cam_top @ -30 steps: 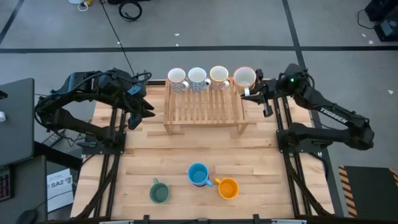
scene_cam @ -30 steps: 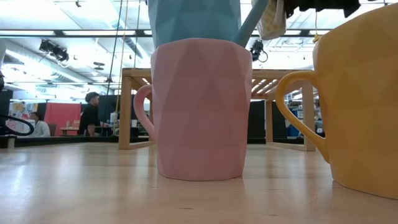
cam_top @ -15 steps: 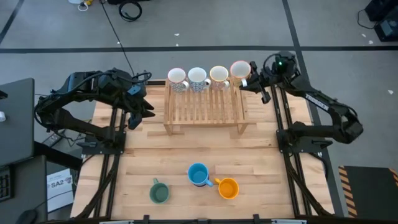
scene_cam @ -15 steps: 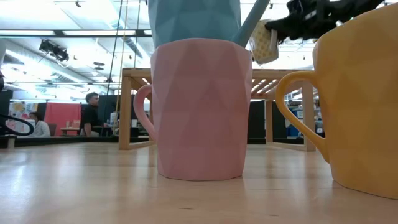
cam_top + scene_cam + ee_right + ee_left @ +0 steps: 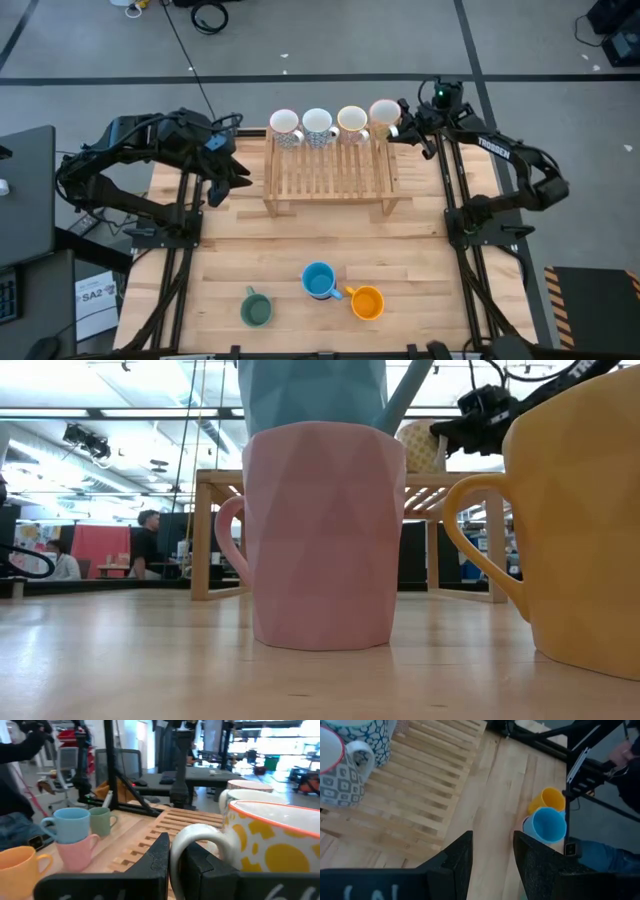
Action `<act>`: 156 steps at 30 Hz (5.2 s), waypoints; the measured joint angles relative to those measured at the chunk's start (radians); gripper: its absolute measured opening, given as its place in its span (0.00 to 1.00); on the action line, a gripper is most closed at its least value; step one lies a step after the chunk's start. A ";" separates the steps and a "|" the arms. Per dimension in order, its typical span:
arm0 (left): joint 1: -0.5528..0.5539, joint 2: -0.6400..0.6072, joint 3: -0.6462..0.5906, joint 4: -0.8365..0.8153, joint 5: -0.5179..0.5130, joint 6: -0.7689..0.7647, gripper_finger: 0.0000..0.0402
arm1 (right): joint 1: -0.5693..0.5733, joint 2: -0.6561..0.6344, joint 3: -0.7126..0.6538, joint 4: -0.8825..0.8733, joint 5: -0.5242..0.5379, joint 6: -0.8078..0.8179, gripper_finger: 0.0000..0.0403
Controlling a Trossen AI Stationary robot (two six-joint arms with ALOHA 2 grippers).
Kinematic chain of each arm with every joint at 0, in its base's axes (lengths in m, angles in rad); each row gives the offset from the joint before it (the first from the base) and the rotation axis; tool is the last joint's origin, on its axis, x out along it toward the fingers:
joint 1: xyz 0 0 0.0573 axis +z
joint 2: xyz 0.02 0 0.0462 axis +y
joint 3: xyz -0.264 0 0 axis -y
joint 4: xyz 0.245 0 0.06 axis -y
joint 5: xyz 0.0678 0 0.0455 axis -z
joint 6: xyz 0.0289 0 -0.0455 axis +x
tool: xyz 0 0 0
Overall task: Place coffee mugs
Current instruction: Put the left yellow mug on the shelf
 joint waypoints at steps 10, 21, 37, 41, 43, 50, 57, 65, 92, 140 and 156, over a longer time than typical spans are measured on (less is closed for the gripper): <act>0.000 0.000 0.000 0.022 0.000 0.000 0.36 | -0.003 0.082 0.000 0.040 -0.042 -0.037 0.08; 0.000 0.000 0.000 0.022 0.000 0.000 0.36 | -0.013 0.164 0.002 0.060 -0.056 -0.061 0.08; 0.000 0.000 0.000 0.023 0.000 -0.001 0.36 | -0.014 0.174 0.002 0.057 -0.029 0.015 0.11; 0.000 0.000 0.000 0.023 0.000 -0.001 0.36 | -0.014 0.173 0.002 0.064 0.017 0.093 0.12; 0.000 0.000 0.000 0.023 0.000 -0.001 0.36 | -0.014 0.173 0.002 0.063 0.024 0.097 0.12; 0.000 0.000 0.000 0.023 0.000 -0.001 0.36 | -0.014 0.175 0.001 0.052 0.031 0.137 0.17; 0.000 0.000 0.000 0.023 0.000 0.000 0.36 | -0.015 0.175 0.000 0.054 0.022 0.208 0.23; 0.000 0.000 0.000 0.023 0.000 -0.001 0.36 | -0.018 0.175 0.000 0.055 0.012 0.212 0.28; 0.000 0.000 0.000 0.023 0.000 0.000 0.36 | -0.077 0.138 -0.001 0.055 0.009 0.439 0.28; 0.000 0.000 0.000 0.023 0.000 -0.001 0.36 | -0.086 0.136 0.000 0.002 -0.050 0.499 0.15; 0.000 0.000 0.000 0.023 0.000 0.001 0.36 | -0.086 0.136 0.000 0.004 -0.050 0.495 0.12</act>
